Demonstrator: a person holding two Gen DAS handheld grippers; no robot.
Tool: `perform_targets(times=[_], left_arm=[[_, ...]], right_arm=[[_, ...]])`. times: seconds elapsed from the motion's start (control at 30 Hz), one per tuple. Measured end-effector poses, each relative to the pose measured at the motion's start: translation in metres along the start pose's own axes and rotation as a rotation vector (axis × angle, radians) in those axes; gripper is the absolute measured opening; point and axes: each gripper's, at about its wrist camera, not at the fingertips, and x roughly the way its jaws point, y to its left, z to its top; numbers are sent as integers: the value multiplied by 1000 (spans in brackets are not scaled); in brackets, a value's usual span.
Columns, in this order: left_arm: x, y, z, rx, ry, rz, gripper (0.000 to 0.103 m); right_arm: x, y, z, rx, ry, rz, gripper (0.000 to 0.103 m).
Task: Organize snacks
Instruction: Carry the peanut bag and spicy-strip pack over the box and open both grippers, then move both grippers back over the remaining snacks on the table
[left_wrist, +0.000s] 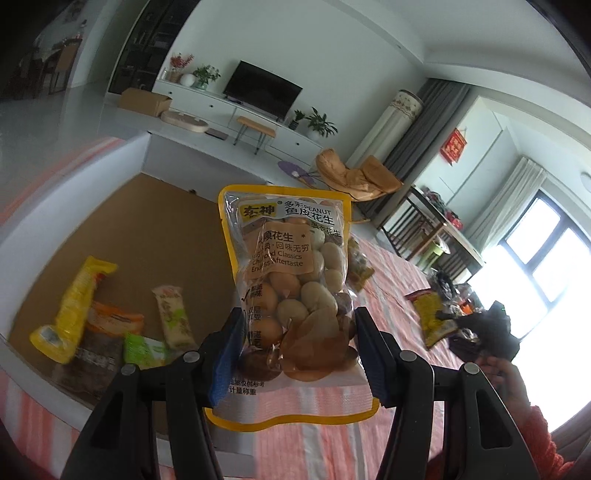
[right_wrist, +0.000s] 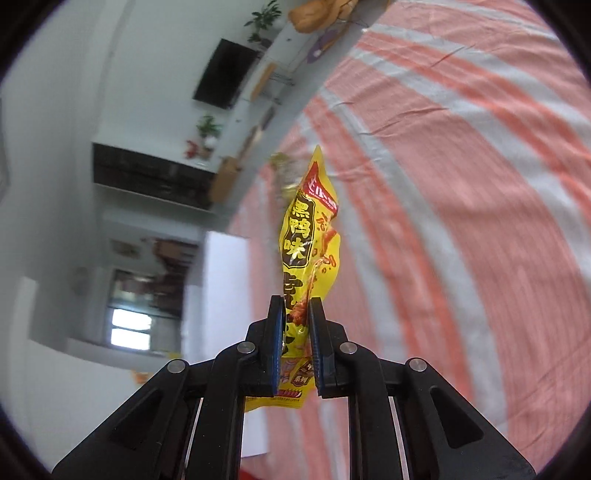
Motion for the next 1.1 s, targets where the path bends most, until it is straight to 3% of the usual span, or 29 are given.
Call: perform_targets(times=[0.2,0.33,0.4,0.47,0.53,0.57,0.63,0.73,0.83,0.97,1.1], left_arm=[[-10,44,22,-14,4,105,58],[-12,77,30,-27,26,200,58],[-12,89,30,-25,33,255,61],[-10,102,29,-25,44,343,77],[-7,117,26,-40,68,387,86],[-7,120,24,-55,72,387,86],[-13,126,18,-83,55,382,90],[-20,119,9,-84,15,394,99],[-22,96,-1,-71,-18,339,99],[-17,39,-12,6,-24,200,100],[15,-45,-28,140,54,53,100]], right_arm=[[36,104,-25,-116,122,210,14],[99,197,-69,-233,257,308,14],[131,230,-95,-277,319,314,14],[174,258,-124,-320,380,291,16],[206,267,-144,-331,414,242,26],[224,267,-153,-327,435,200,46],[234,262,-160,-330,426,161,63],[220,249,-152,-448,340,106,66],[190,220,-134,-571,235,3,72],[152,146,-107,-697,64,-272,74],[111,52,-72,-650,-44,-550,74]])
